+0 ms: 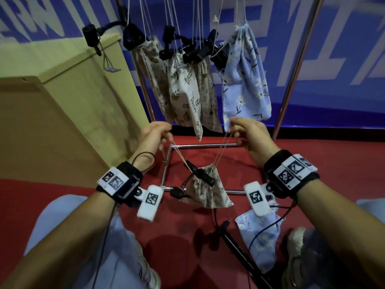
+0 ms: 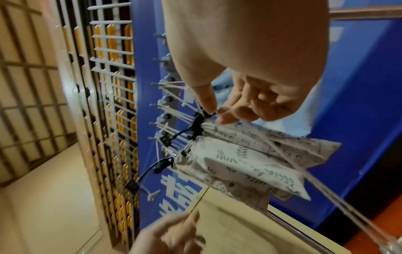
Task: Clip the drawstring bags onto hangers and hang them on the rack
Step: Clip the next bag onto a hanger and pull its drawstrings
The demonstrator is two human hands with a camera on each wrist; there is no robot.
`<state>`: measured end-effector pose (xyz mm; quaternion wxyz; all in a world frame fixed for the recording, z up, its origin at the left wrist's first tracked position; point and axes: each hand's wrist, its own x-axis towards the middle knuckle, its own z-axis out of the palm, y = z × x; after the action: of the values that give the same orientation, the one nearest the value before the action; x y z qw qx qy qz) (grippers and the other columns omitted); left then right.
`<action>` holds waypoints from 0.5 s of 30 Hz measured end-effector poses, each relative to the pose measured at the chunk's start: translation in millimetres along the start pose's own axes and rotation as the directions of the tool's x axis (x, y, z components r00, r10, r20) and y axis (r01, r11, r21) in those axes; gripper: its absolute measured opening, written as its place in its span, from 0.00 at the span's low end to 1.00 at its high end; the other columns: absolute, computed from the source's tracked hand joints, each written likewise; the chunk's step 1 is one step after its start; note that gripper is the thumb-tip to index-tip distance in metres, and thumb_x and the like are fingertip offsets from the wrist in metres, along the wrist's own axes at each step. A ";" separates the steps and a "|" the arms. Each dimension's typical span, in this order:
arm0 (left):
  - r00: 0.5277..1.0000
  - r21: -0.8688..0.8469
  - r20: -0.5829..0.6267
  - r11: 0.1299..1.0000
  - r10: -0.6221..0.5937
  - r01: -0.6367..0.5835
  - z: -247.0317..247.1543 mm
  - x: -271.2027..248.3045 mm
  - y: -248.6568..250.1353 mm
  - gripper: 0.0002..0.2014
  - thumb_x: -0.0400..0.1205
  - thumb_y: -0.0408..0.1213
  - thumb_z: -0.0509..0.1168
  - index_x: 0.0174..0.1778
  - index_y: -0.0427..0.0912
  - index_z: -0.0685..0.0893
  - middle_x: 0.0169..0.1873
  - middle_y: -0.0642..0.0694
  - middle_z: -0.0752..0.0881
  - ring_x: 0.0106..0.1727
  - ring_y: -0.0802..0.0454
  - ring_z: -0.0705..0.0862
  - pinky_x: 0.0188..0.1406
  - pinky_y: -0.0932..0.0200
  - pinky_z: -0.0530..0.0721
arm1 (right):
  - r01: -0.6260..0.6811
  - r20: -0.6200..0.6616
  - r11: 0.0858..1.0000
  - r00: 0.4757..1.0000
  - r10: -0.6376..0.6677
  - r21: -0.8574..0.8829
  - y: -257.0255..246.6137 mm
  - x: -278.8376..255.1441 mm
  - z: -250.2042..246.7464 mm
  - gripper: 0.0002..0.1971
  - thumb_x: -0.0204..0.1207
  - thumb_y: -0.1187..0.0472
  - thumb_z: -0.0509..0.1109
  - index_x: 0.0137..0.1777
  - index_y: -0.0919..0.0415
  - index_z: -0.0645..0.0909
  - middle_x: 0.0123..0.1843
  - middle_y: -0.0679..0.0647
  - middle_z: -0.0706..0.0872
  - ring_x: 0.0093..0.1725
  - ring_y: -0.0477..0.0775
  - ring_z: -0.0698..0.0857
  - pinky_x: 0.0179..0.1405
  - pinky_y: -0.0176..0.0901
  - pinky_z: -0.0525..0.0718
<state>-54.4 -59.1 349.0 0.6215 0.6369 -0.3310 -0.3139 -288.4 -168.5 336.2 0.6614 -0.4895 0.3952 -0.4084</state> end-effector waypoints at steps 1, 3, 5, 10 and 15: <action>0.997 0.046 0.053 0.997 0.055 -0.058 5.8 -8.9 7.8 0.04 0.82 0.26 0.63 0.47 0.33 0.84 0.23 0.44 0.88 0.22 0.56 0.82 0.17 0.67 0.72 | 0.048 0.033 0.998 0.998 -0.047 -0.047 -3.0 -6.2 5.4 0.07 0.79 0.57 0.72 0.40 0.55 0.86 0.40 0.53 0.93 0.33 0.45 0.78 0.33 0.40 0.69; 0.974 0.049 0.196 0.991 0.114 -0.126 16.9 -23.9 21.1 0.08 0.83 0.25 0.61 0.54 0.34 0.84 0.35 0.39 0.93 0.33 0.53 0.88 0.27 0.67 0.79 | 0.113 0.139 0.991 0.985 -0.102 -0.068 -7.9 -16.6 13.8 0.05 0.80 0.57 0.71 0.47 0.57 0.87 0.51 0.56 0.94 0.46 0.47 0.86 0.45 0.43 0.76; 0.936 0.024 0.311 0.984 0.163 -0.179 25.6 -33.6 28.7 0.12 0.83 0.23 0.61 0.62 0.35 0.81 0.43 0.36 0.93 0.35 0.50 0.89 0.28 0.63 0.80 | 0.072 0.251 0.997 0.965 -0.072 0.010 -9.9 -23.1 23.0 0.04 0.81 0.60 0.70 0.52 0.59 0.85 0.52 0.56 0.93 0.50 0.50 0.89 0.49 0.44 0.80; 0.866 -0.004 0.391 0.942 0.312 -0.337 44.0 -34.1 23.1 0.25 0.82 0.17 0.62 0.72 0.43 0.74 0.51 0.41 0.93 0.42 0.26 0.88 0.33 0.58 0.86 | 0.098 0.372 0.995 0.925 -0.078 -0.035 -4.6 -27.3 41.0 0.12 0.78 0.68 0.73 0.59 0.59 0.79 0.49 0.56 0.88 0.50 0.53 0.88 0.52 0.45 0.84; 0.866 0.026 0.361 0.924 0.347 -0.381 53.2 -28.9 18.0 0.34 0.80 0.15 0.63 0.80 0.48 0.71 0.51 0.43 0.93 0.49 0.44 0.92 0.38 0.60 0.85 | 0.264 0.316 0.948 0.928 -0.199 -0.179 1.1 -23.6 46.9 0.12 0.76 0.68 0.75 0.57 0.59 0.79 0.52 0.60 0.88 0.50 0.52 0.85 0.51 0.54 0.84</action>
<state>-114.9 -66.9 365.0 0.5690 0.5262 -0.5651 -0.2827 -253.2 -131.2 347.8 0.6017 -0.6578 0.2741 -0.3606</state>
